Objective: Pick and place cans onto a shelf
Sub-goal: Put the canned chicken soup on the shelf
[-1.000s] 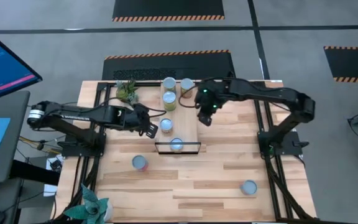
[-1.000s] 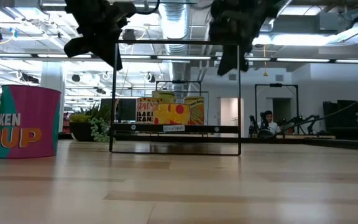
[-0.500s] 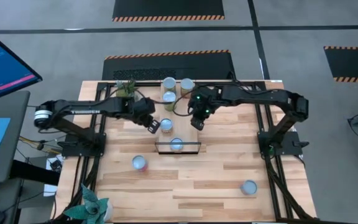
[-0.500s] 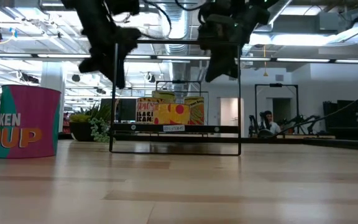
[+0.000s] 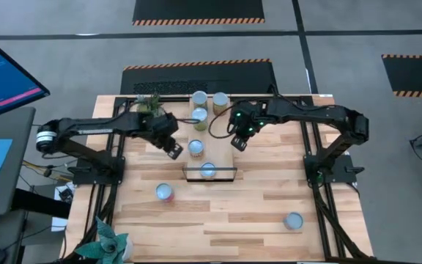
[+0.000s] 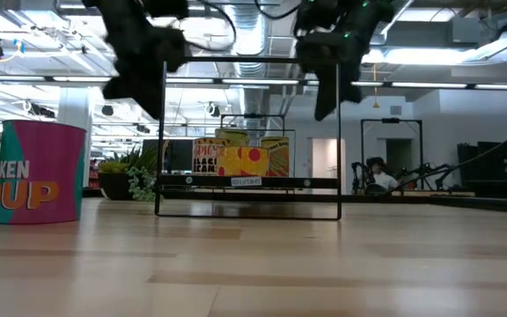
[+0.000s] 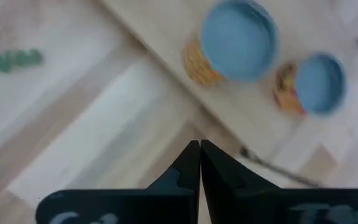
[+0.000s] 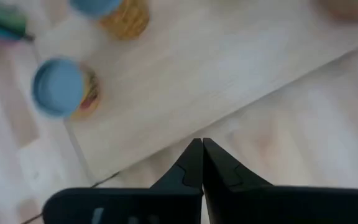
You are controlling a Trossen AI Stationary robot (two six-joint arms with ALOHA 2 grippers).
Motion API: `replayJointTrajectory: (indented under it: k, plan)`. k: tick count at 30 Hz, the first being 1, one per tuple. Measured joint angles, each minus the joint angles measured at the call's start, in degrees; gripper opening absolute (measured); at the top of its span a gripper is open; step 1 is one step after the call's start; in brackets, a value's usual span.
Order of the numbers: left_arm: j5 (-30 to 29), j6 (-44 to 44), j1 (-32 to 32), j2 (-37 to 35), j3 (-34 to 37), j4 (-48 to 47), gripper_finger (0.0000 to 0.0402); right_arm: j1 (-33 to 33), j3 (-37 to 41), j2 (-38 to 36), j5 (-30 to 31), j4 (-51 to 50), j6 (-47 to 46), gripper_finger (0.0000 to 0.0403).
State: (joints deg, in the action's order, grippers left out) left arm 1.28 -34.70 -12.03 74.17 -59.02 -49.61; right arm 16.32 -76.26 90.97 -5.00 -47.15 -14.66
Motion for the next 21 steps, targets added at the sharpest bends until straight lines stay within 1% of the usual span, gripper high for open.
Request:
replayJointTrajectory:
  k: [3, 6, 9, 12, 16, 19, 21]
  plan:
    - [1.45, 0.02, 4.2, -3.59, -0.02, -7.56, 0.0, 0.17, -0.06, -1.85, 2.42, -0.43, 0.07, 0.0025]
    - [0.01, -1.63, 9.32, -5.67, -0.01, -14.07, 0.0, 0.35, 0.01, -3.35, 3.56, -0.61, 0.07, 0.0027]
    - [-0.42, -3.2, 13.75, -6.32, -0.07, -13.92, 0.0, 0.5, -0.06, -4.99, 3.83, -0.78, -0.27, 0.0026]
    - [1.56, -4.98, 16.88, -6.68, -0.05, -13.25, 0.0006, 0.21, -0.03, -7.21, 3.9, -1.69, -0.59, 0.0023]
    - [2.4, -7.52, 20.01, -6.57, -0.04, -13.0, 0.0033, -0.41, -0.08, -11.92, 4.21, -2.4, -1.58, 0.0021]
    - [2.26, -7.78, 21.86, -5.99, -0.05, -12.69, 0.0067, -0.64, -0.06, -15.69, 6.17, -3.37, -2.67, 0.0023]
    - [0.64, -8.31, 22.4, -5.32, 0.03, -13.05, 0.0092, -1.13, -0.06, -18.41, 7.07, -3.73, -3.89, 0.0026]
